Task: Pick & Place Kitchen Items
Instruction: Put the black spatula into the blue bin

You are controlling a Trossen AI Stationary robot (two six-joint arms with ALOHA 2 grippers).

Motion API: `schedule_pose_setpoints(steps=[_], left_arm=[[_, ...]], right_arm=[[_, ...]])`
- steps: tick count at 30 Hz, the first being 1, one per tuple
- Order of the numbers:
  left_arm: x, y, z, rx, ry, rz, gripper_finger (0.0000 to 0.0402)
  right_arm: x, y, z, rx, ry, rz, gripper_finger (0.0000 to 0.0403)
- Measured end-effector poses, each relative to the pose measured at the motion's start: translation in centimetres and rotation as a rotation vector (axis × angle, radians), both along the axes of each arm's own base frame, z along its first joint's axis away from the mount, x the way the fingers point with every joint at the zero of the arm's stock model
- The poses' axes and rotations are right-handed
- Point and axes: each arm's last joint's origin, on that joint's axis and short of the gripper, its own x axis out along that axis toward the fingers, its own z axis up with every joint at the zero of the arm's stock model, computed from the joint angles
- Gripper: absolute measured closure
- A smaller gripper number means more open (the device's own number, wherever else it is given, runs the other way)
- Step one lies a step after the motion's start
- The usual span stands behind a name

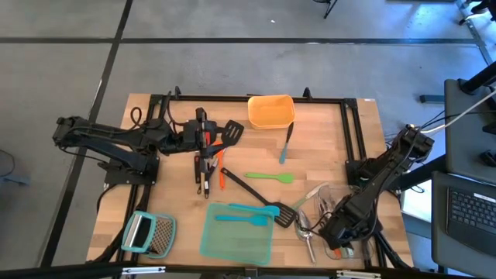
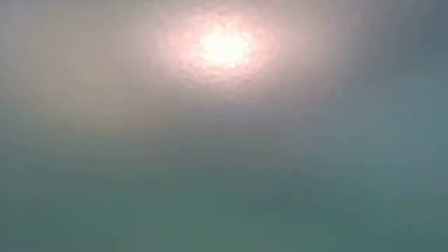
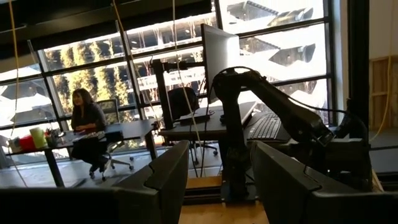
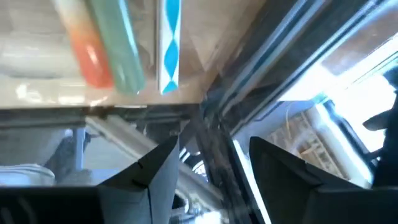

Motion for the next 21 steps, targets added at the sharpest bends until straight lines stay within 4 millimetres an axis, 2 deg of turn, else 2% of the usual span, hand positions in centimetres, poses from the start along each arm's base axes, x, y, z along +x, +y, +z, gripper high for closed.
schedule_pose_setpoints(steps=[4, 13, 17, 21], left_arm=[[0.0, 0.0, 0.0, -0.004, 0.001, 0.000, 0.0233], [0.0, 0.0, -0.1, 0.003, 0.007, 0.001, 0.0233], [0.0, 0.0, -0.2, 0.005, 0.016, 0.001, 0.0233], [0.0, 0.0, -0.2, 0.006, 0.022, 0.000, 0.0233]], right_arm=[[1.3, 0.1, 2.1, 0.059, -0.072, 0.065, 0.0206], [6.0, 0.0, 7.3, 0.267, -0.352, 0.097, 0.0206], [8.1, -0.7, 9.7, 0.312, -0.539, 0.127, 0.0206], [10.3, -2.1, 12.2, 0.301, -0.802, 0.201, 0.0206]])
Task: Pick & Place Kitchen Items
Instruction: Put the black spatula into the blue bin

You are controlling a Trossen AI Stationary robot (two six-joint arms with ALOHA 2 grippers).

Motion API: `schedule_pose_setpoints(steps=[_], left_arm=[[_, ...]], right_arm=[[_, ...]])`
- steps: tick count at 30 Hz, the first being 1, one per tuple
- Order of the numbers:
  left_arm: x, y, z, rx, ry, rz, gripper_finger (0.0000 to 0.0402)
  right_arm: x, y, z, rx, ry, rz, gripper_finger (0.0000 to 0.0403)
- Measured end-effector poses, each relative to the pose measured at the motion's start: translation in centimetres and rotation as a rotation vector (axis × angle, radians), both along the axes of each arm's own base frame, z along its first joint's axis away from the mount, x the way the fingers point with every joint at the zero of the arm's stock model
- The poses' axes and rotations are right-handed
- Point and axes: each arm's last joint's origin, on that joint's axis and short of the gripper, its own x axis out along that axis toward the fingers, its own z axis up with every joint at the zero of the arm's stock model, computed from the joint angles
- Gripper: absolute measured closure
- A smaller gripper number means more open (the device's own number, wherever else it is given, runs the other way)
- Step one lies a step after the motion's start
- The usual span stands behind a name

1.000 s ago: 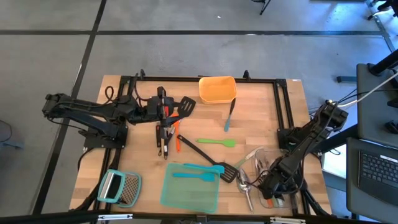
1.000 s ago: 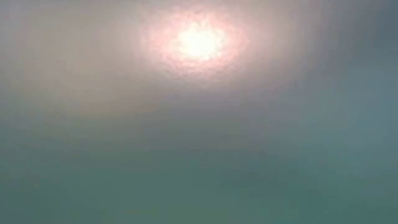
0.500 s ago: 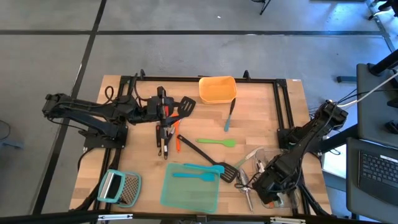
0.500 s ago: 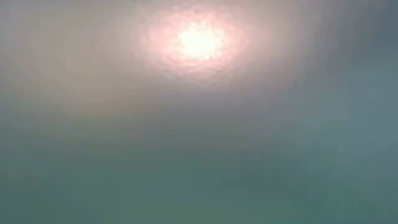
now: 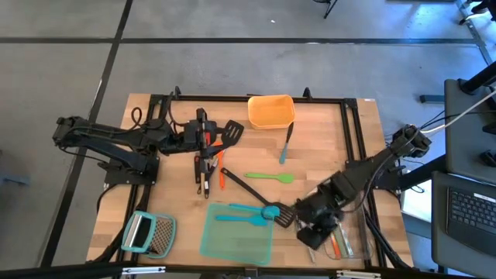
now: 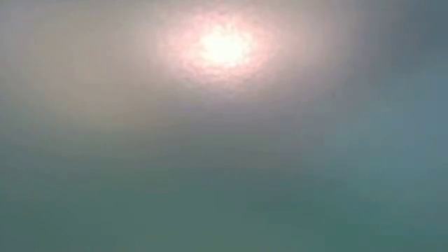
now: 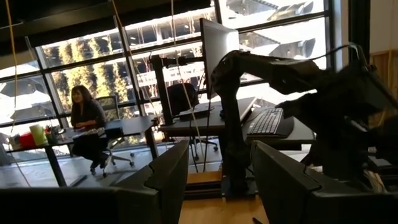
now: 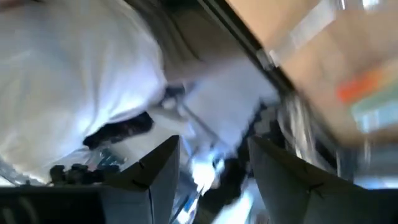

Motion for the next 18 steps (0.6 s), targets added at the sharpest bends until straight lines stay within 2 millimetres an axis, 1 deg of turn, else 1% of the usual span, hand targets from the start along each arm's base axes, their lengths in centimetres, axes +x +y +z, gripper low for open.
schedule_pose_setpoints(steps=[5, 9, 12, 14, 18], left_arm=[[0.0, -0.2, -0.2, 0.012, 0.016, -0.065, 0.0233], [0.1, -0.4, -0.2, 0.024, 0.021, -0.140, 0.0233], [0.0, -0.6, -0.2, 0.047, 0.020, -0.202, 0.0233], [0.0, -0.7, -0.2, 0.063, 0.019, -0.240, 0.0233], [0.0, -0.9, -0.2, 0.073, 0.018, -0.289, 0.0233]], right_arm=[[2.5, -2.4, 3.2, -0.093, -0.402, 0.086, 0.0206], [4.1, -4.4, 5.9, -0.274, -0.753, 0.213, 0.0206], [4.7, -5.5, 7.9, -0.511, -0.969, 0.297, 0.0206], [5.0, -6.0, 8.9, -0.710, -1.063, 0.337, 0.0206], [5.4, -6.8, 9.8, -1.101, -1.118, 0.349, 0.0206]])
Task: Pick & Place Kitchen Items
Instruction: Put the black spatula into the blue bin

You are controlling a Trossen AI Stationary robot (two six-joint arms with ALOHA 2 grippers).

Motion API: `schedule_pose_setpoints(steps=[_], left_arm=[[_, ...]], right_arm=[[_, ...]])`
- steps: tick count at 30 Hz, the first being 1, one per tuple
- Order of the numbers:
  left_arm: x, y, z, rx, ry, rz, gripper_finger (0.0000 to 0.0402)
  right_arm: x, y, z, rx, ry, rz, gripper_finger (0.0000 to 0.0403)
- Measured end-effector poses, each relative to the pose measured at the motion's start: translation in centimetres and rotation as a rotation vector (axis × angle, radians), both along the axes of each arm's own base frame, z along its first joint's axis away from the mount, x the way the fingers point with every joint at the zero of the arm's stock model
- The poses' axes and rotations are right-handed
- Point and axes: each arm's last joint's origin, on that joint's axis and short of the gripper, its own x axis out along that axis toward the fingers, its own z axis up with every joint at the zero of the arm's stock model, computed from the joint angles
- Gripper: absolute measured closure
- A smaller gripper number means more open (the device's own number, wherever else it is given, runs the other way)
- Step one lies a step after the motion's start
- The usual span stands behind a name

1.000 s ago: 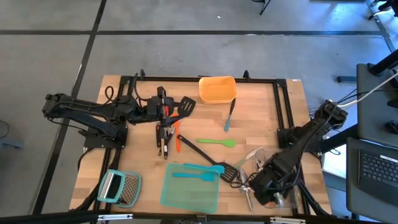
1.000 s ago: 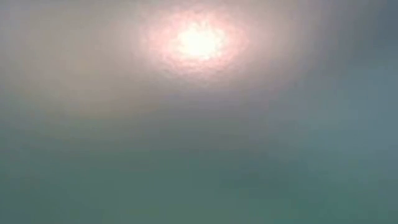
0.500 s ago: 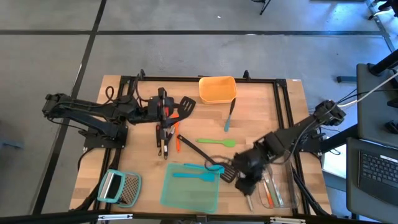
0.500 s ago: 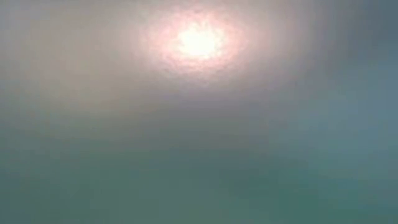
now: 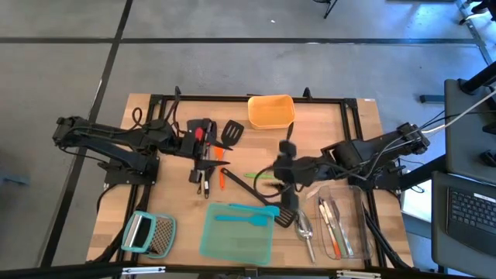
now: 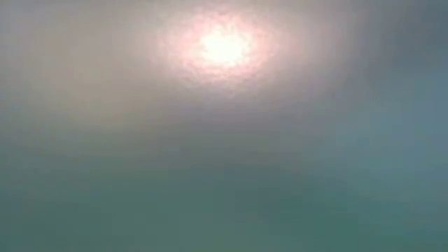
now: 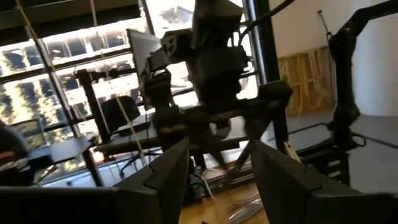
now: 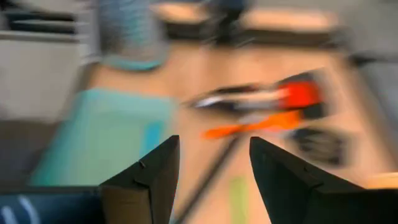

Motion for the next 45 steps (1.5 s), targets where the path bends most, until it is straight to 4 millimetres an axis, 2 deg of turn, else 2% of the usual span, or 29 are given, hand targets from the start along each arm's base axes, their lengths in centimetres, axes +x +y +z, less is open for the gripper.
schedule_pose_setpoints(steps=[5, 10, 15, 20, 25, 28, 32, 38, 45], left_arm=[[0.0, 0.0, -0.2, -0.005, 0.022, 0.007, 0.0233], [0.1, 0.2, -0.4, -0.032, 0.050, 0.056, 0.0233], [0.1, 0.3, -0.6, -0.066, 0.067, 0.092, 0.0233], [0.3, 0.4, -0.7, -0.095, 0.079, 0.133, 0.0233], [1.5, 0.5, -1.7, -0.148, 0.109, 0.219, 0.0233], [2.7, 0.6, -2.5, -0.192, 0.123, 0.263, 0.0233], [4.4, 0.4, -3.9, -0.221, 0.140, 0.275, 0.0233], [6.2, -0.3, -6.1, -0.274, 0.221, 0.203, 0.0233], [6.4, -2.3, -7.9, -0.280, 0.351, 0.173, 0.0233]], right_arm=[[0.9, -0.8, -0.3, -0.212, -0.103, -0.132, 0.0206], [1.7, -2.1, -2.8, -0.272, -0.102, -0.070, 0.0206], [1.1, -5.0, -5.9, -0.183, -0.173, 0.025, 0.0206], [-1.3, -8.7, -7.9, -0.095, -0.320, 0.085, 0.0206], [-3.5, -11.2, -7.8, 0.037, -0.526, 0.274, 0.0206], [-4.5, -12.1, -7.1, 0.133, -0.566, 0.363, 0.0206], [-4.9, -12.4, -6.9, 0.233, -0.546, 0.400, 0.0206], [-4.9, -11.7, -7.1, 0.277, -0.522, 0.431, 0.0206], [-4.9, -10.4, -7.1, 0.323, -0.503, 0.466, 0.0206]])
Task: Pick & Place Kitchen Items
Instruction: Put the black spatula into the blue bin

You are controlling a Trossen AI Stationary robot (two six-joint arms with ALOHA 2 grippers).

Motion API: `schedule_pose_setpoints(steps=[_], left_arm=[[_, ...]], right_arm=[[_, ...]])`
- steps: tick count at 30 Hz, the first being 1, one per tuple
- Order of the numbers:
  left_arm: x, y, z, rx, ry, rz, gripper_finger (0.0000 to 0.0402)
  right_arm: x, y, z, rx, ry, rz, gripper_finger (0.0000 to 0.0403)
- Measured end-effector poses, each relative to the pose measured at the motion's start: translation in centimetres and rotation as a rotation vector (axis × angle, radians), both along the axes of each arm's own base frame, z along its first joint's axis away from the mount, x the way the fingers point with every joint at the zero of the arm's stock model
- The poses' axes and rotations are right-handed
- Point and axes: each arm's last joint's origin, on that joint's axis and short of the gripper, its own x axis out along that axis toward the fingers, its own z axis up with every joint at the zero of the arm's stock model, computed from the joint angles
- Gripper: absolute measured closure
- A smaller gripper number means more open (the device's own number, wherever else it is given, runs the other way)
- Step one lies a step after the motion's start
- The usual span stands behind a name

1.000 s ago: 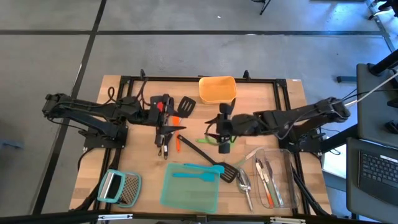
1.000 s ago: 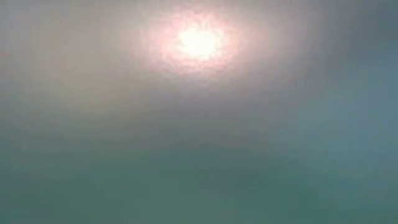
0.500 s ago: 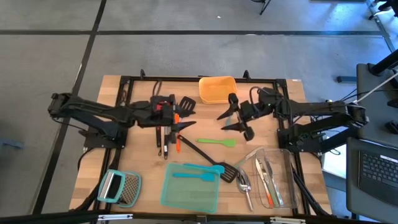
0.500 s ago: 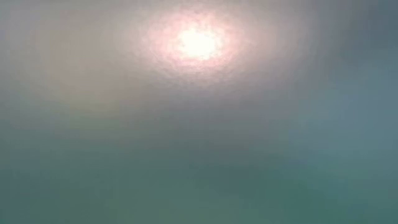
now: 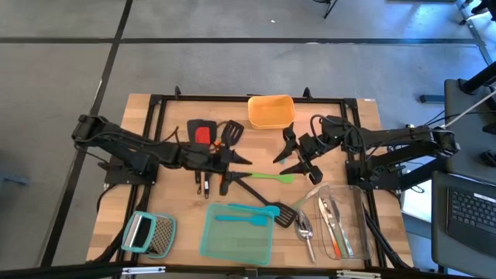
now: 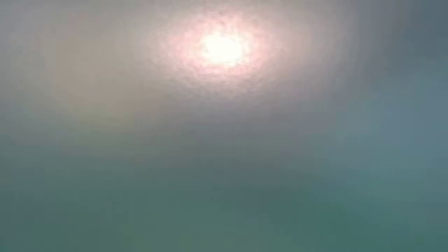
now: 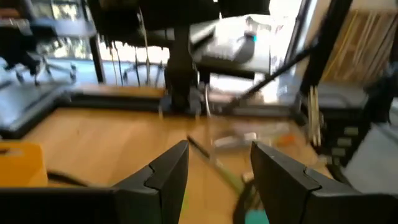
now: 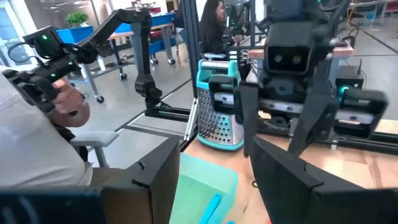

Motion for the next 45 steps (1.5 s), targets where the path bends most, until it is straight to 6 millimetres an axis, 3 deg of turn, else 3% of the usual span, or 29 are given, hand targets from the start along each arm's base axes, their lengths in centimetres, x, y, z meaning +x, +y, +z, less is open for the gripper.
schedule_pose_setpoints(steps=[8, 14, 25, 30, 36, 45], left_arm=[[-0.7, -2.3, -0.8, 0.110, 0.079, 0.006, 0.0233], [-0.4, -2.3, -1.3, 0.149, 0.089, 0.042, 0.0233], [2.3, -3.0, -8.5, 0.325, 0.354, -0.101, 0.0233], [3.2, -2.5, -10.2, 0.333, 0.469, -0.160, 0.0233], [4.5, -1.6, -9.9, 0.393, 0.554, -0.276, 0.0233], [5.4, 2.0, -9.6, 0.373, 0.625, -0.351, 0.0233]], right_arm=[[0.0, 0.8, 0.0, -0.018, -0.011, 0.031, 0.0206], [-0.1, 0.9, 0.0, -0.021, -0.013, 0.039, 0.0206], [-0.1, 0.9, -0.2, 0.055, 0.053, 0.031, 0.0206], [-0.1, 0.9, -0.7, 0.076, 0.120, 0.026, 0.0206], [-0.2, 0.9, -1.1, 0.075, 0.162, 0.025, 0.0206], [-0.2, 0.9, -1.2, 0.075, 0.180, 0.024, 0.0206]])
